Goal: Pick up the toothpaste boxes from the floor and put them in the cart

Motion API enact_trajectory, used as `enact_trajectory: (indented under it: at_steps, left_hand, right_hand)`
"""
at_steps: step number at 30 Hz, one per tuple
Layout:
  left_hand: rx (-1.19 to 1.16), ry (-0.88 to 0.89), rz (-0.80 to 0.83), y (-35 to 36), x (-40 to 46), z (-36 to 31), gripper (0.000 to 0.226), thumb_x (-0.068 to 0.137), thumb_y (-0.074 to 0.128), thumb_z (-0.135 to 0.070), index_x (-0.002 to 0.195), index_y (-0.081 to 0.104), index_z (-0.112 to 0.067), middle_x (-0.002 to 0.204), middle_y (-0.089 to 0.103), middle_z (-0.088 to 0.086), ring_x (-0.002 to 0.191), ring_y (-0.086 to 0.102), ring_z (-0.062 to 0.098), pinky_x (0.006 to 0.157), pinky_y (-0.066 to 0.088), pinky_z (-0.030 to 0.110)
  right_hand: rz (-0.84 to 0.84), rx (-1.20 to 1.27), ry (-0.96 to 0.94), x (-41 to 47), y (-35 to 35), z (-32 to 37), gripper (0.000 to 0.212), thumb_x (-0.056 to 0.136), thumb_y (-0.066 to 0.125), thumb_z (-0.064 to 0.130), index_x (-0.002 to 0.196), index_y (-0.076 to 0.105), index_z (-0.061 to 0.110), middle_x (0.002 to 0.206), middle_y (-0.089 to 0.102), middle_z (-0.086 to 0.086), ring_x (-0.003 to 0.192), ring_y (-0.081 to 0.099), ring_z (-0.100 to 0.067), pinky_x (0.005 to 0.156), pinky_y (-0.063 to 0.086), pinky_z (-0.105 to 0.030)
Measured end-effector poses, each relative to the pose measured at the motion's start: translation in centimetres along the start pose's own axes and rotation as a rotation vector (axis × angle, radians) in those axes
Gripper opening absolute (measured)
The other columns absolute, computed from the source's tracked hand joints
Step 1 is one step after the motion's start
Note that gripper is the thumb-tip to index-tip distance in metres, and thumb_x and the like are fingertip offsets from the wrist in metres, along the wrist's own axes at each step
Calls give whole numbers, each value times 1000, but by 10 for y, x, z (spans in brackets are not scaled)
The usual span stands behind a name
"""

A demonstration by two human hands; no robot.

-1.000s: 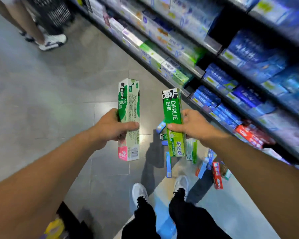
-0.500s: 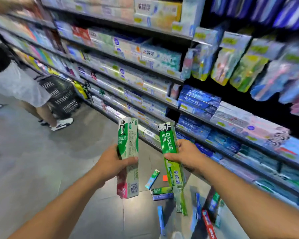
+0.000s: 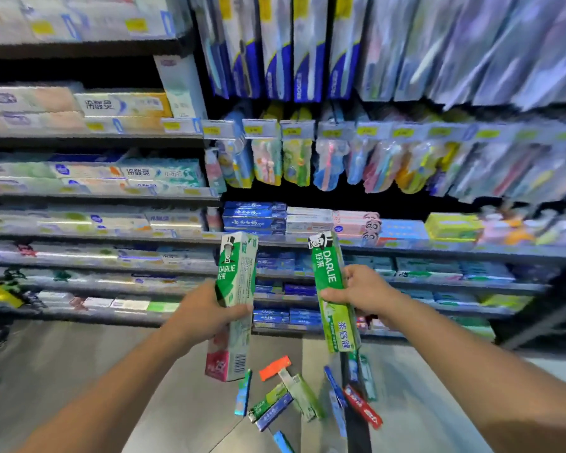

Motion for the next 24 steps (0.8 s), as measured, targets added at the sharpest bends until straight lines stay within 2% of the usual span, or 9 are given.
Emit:
enact_trajectory:
  at_steps: [3, 7, 9, 11, 13, 16, 19, 21, 24]
  left_hand:
    - [55, 84, 85, 33, 11, -40, 32, 79, 80, -40, 91, 54, -28, 96, 66, -7, 90, 65, 17, 75, 56, 36]
    - [124, 166, 196, 84, 28, -92, 55, 70, 83, -52, 103, 51, -22, 104, 66, -2, 95, 65, 20, 80, 56, 38]
    - [181, 234, 253, 115, 36, -126, 66, 66, 81, -60, 110, 51, -20, 107, 67, -1, 90, 65, 19, 71, 55, 36]
    - [222, 317, 313, 153, 35, -165, 52, 77, 80, -47, 112, 50, -21, 107, 67, 0, 80, 61, 14, 60, 48, 27]
    - [230, 389, 349, 196, 34, -206, 48, 82, 79, -39, 116, 47, -26, 104, 66, -1, 76, 59, 11, 57, 44, 24]
    - [217, 421, 434, 270, 31, -261, 63, 73, 83, -47, 120, 46, -27, 99, 68, -4, 74, 63, 13, 55, 47, 27]
    - [271, 468, 499, 355, 23, -312, 69, 53, 82, -65, 106, 56, -30, 98, 72, -2, 80, 67, 21, 69, 56, 38]
    - [301, 486, 548, 411, 7, -345, 56, 60, 85, -58, 94, 52, -27, 96, 71, -1, 81, 67, 21, 77, 57, 40]
    - [349, 512, 613, 488, -15, -392, 59, 63, 85, -58, 99, 51, -25, 96, 68, -1, 84, 66, 19, 76, 57, 43]
  right_hand:
    - [-117, 59, 55, -27, -42, -32, 20, 77, 83, 23, 89, 67, 19, 91, 75, 1, 83, 71, -14, 76, 55, -31]
    - [-261, 122, 126, -63, -101, -78, 23, 74, 86, 30, 89, 72, 19, 87, 76, 1, 79, 71, -15, 60, 49, -23]
    - [-339, 168, 151, -84, -133, -102, 26, 72, 86, 34, 87, 73, 17, 87, 77, -1, 78, 72, -19, 62, 54, -27]
    - [-409, 219, 176, -110, -163, -127, 16, 79, 82, 29, 82, 70, 18, 82, 75, 0, 69, 68, -15, 53, 49, -22]
    - [-495, 245, 220, -137, -196, -160, 14, 80, 81, 30, 84, 71, 20, 83, 76, -1, 70, 68, -16, 52, 46, -23]
    - [-591, 256, 276, -178, -248, -217, 17, 78, 82, 34, 88, 75, 21, 88, 77, -5, 72, 69, -18, 52, 49, -26]
    - [-655, 296, 325, -224, -302, -266, 13, 80, 81, 32, 84, 75, 21, 86, 76, -6, 71, 69, -16, 58, 58, -32]
    - [-710, 320, 349, -256, -338, -297, 13, 79, 81, 32, 77, 73, 22, 86, 75, -9, 77, 72, -21, 70, 62, -43]
    - [-791, 385, 429, -296, -392, -349, 17, 77, 83, 33, 78, 71, 21, 93, 75, -13, 85, 74, -28, 75, 61, -48]
Point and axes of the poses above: each hand's wrist, its own x-axis towards the middle knuckle, its own y-axis out of the palm, z = x × y, the point moved 5 cm from there along x, towards the middle knuckle
